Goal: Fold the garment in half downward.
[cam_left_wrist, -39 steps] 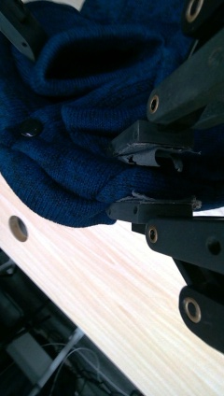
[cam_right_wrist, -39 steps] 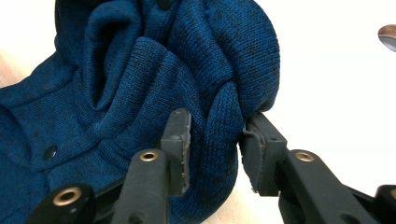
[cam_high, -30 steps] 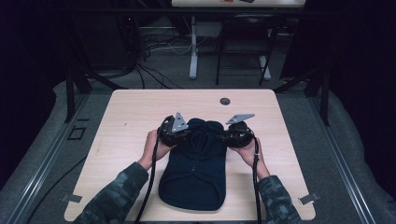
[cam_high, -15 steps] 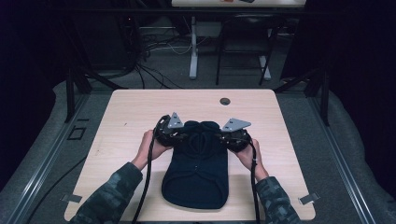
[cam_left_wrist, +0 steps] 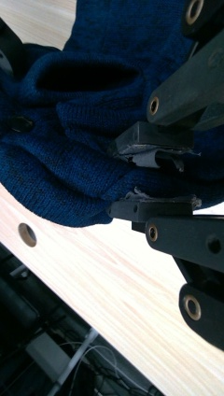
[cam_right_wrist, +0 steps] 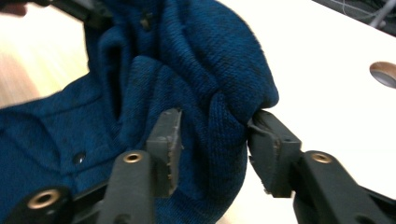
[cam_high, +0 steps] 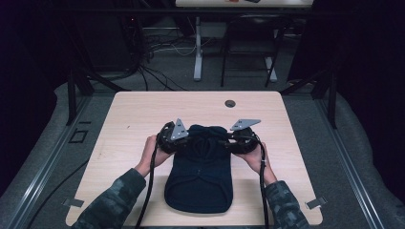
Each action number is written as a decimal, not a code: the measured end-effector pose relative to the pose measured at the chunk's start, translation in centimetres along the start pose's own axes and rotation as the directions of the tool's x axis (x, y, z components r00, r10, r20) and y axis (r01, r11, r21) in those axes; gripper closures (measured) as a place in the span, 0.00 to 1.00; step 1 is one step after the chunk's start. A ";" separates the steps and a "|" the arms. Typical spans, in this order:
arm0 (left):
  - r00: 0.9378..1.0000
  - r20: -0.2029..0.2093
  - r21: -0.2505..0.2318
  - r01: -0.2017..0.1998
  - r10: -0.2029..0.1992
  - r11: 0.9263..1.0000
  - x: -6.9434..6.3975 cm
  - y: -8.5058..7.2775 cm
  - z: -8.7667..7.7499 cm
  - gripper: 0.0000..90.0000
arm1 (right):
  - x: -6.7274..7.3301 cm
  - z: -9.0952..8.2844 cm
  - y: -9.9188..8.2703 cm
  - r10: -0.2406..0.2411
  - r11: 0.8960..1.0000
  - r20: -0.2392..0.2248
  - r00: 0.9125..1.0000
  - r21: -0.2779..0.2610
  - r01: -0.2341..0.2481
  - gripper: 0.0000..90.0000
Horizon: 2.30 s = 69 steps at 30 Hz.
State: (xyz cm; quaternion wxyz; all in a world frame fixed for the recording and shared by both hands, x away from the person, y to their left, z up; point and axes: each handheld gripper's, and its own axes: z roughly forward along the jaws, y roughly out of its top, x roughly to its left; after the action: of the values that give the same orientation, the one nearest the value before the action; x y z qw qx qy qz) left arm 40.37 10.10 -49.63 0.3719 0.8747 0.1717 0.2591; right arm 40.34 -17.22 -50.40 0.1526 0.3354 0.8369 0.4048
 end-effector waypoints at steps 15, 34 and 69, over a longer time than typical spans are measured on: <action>0.999 0.000 -0.029 -0.053 0.053 0.998 -0.5 0.3 -0.4 0.81 | -0.9 0.2 0.8 0.089 0.996 0.012 0.996 0.006 -0.089 0.38; 0.999 0.035 0.040 0.023 -0.024 0.999 0.2 0.0 -0.8 0.46 | 2.2 -0.3 1.5 -0.117 0.993 0.078 0.990 0.008 0.117 0.80; 0.998 0.062 -0.004 0.025 -0.025 1.000 -2.7 -2.4 -2.6 0.74 | 5.2 -2.1 -0.5 -0.174 0.985 0.024 0.984 0.022 0.173 0.73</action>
State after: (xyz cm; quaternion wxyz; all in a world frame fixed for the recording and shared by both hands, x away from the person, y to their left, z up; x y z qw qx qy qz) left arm 36.42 11.87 -50.72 0.3824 0.8792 0.1702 0.2275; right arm 35.19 -15.09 -49.40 0.1948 0.2679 0.8648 0.3773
